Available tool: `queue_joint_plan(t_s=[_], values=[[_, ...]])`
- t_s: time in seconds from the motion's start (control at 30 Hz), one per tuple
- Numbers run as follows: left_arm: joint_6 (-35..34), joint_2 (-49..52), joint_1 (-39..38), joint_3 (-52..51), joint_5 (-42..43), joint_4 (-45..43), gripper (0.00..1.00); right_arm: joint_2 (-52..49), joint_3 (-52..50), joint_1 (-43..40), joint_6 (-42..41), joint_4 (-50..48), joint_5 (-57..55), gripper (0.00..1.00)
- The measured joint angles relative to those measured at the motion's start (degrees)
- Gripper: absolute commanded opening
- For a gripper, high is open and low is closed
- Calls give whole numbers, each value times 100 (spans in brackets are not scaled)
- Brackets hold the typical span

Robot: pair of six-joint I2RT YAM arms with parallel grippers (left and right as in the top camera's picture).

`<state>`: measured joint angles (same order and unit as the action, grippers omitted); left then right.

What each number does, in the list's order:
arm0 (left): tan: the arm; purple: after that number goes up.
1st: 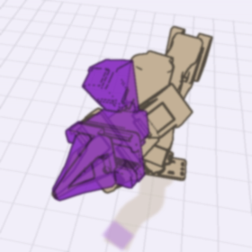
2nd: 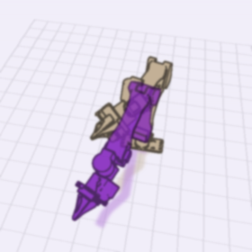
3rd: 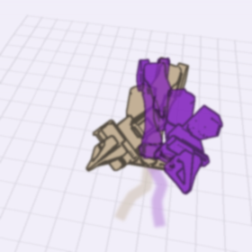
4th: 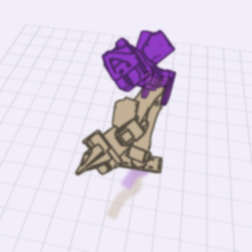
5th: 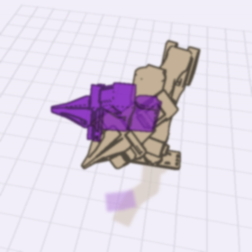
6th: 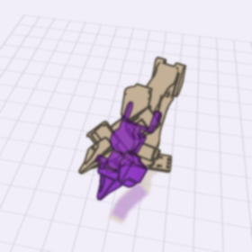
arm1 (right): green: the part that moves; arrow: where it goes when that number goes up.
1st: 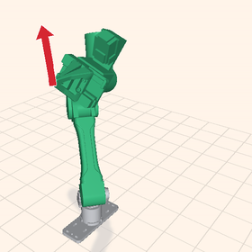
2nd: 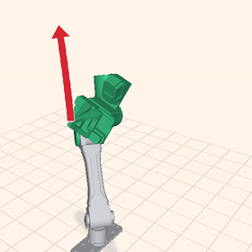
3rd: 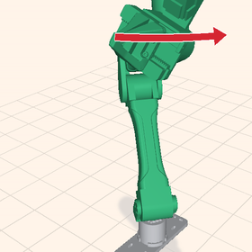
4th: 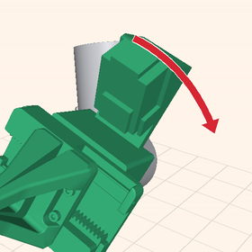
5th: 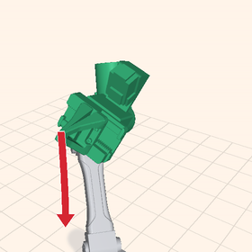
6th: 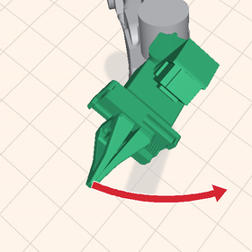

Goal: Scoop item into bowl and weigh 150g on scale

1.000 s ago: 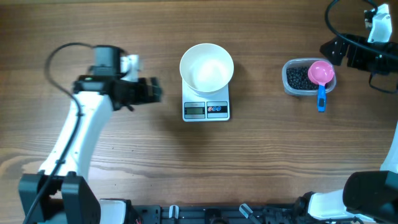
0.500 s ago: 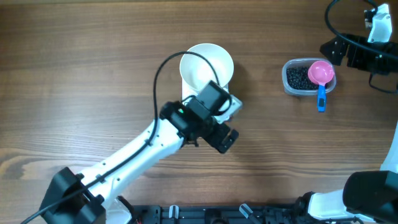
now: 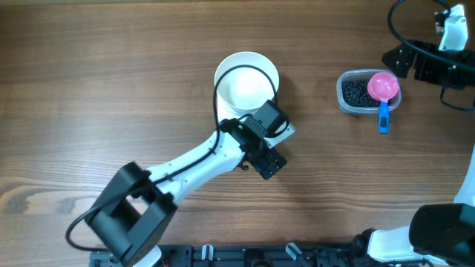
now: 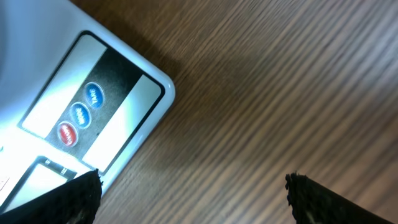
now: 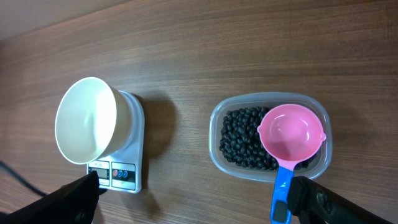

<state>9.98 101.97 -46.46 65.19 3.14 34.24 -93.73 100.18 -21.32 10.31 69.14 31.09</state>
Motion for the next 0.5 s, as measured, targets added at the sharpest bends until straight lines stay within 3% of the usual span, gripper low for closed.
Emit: queue_joint_plan(t_s=[0.5], values=[[74,393,-4,0,-485,-308,100,0,0,0,0,2,0,100]])
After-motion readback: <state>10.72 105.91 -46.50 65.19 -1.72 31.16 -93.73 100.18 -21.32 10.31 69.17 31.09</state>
